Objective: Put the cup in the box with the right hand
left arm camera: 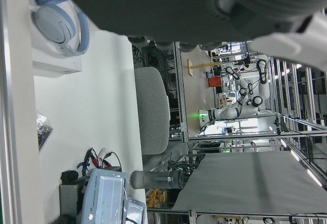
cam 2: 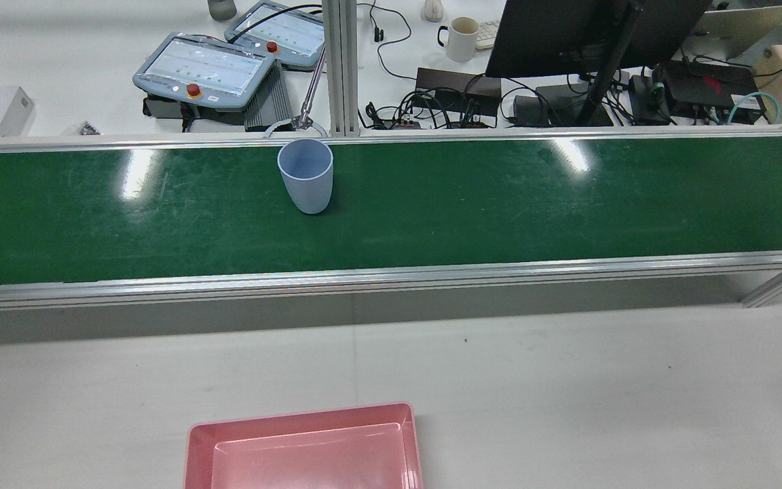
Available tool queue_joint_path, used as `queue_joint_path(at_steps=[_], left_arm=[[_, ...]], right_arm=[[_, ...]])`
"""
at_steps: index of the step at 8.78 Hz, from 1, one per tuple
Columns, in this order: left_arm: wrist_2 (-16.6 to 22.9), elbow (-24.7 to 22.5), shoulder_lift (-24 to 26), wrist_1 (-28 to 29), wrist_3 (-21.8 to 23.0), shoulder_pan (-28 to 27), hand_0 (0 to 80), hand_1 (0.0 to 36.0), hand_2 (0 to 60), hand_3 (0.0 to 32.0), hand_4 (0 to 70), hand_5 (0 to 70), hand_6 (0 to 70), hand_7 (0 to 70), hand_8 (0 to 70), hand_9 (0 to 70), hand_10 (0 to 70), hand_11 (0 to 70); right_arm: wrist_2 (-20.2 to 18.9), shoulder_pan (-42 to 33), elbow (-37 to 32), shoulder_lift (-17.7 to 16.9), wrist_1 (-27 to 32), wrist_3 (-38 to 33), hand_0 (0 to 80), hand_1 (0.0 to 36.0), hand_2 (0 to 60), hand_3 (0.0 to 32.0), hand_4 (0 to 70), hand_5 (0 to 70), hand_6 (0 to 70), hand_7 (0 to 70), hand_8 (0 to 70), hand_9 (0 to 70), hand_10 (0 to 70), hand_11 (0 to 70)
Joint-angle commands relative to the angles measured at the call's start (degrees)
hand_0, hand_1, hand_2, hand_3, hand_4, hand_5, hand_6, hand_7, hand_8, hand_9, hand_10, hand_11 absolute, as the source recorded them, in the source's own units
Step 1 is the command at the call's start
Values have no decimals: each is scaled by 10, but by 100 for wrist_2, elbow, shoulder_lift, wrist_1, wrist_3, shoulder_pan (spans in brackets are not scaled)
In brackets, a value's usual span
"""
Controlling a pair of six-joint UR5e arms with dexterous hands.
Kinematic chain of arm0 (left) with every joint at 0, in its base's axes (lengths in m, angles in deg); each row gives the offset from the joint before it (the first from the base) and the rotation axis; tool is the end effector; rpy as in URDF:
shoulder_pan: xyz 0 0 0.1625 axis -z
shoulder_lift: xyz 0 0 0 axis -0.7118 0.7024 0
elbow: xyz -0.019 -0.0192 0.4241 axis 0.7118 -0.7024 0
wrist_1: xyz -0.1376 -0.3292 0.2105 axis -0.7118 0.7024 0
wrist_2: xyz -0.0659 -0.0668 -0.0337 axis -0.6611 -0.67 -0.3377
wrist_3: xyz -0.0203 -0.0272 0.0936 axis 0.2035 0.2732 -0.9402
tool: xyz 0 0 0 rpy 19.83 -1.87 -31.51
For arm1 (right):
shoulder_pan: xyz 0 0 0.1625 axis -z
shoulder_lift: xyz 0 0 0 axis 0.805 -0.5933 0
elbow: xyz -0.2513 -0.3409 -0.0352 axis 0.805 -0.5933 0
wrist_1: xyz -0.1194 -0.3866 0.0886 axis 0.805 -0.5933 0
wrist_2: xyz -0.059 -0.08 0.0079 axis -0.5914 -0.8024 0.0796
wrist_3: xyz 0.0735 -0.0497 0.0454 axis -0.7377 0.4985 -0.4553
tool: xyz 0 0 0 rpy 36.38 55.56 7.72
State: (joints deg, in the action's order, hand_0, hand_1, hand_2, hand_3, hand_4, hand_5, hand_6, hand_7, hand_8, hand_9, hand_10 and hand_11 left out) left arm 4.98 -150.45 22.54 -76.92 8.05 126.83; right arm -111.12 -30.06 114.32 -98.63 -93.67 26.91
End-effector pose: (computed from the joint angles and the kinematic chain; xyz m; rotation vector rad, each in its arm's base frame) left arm -0.0438 -0.5778 0.5164 -0.1039 1.8193 -2.2975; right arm 0.0905 -0.4872 0.6545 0.0280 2.3522 -2.0662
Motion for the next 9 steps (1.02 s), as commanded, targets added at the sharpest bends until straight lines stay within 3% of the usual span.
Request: queue_joint_path(at_steps=[1,9], left_arm=[[0,4,0,0,0,3,0,0,0,0,0,0,0,0,0,0,0,0],[0,-4,0,0,0,3,0,0,0,0,0,0,0,0,0,0,0,0]], right_arm=[[0,0,-8,0,0,0,524,142,86,0,680,69,160,587,243,379,282,410],[0,0,-17,0,0,9,524,143,89,0,675,71,163,597,248,386,295,426]])
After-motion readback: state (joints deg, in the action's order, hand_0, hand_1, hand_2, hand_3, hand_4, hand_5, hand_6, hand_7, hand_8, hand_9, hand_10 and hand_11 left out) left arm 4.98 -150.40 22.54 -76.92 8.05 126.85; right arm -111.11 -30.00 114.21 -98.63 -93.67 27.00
